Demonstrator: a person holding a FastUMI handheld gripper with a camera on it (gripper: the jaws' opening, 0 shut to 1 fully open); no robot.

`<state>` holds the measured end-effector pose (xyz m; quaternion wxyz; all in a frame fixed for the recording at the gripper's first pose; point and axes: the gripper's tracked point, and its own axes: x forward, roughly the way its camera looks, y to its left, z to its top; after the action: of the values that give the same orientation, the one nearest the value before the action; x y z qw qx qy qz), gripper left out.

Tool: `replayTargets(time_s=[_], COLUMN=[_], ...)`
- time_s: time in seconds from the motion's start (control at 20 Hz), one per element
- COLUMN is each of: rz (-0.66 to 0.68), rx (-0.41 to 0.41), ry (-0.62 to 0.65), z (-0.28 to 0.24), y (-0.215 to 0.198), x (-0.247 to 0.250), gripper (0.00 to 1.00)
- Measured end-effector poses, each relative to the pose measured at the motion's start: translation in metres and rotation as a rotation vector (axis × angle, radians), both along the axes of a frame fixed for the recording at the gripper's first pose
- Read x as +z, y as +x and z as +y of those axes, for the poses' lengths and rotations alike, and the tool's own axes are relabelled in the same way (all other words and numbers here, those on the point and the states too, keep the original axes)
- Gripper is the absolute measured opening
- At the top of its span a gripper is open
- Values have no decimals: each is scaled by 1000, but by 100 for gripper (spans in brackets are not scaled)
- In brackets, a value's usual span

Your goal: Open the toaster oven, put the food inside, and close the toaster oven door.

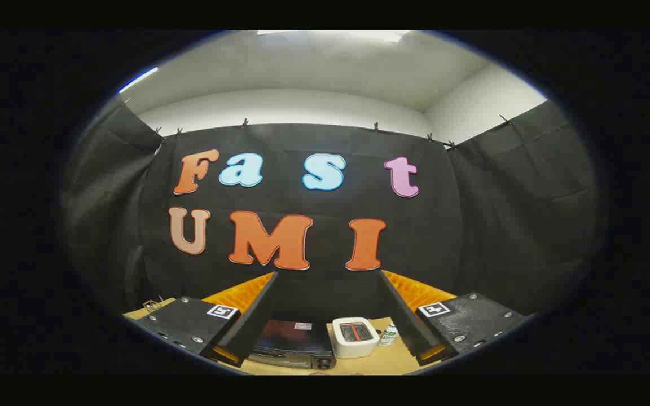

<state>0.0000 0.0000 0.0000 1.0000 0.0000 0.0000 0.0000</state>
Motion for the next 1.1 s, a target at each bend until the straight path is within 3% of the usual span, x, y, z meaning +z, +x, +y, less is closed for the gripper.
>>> replayTargets(time_s=[0.9, 1.1], rz=[33, 80], rx=[72, 96], ry=[-6, -11], z=[41, 51], y=[11, 19], x=[-19, -43], gripper=[100, 100])
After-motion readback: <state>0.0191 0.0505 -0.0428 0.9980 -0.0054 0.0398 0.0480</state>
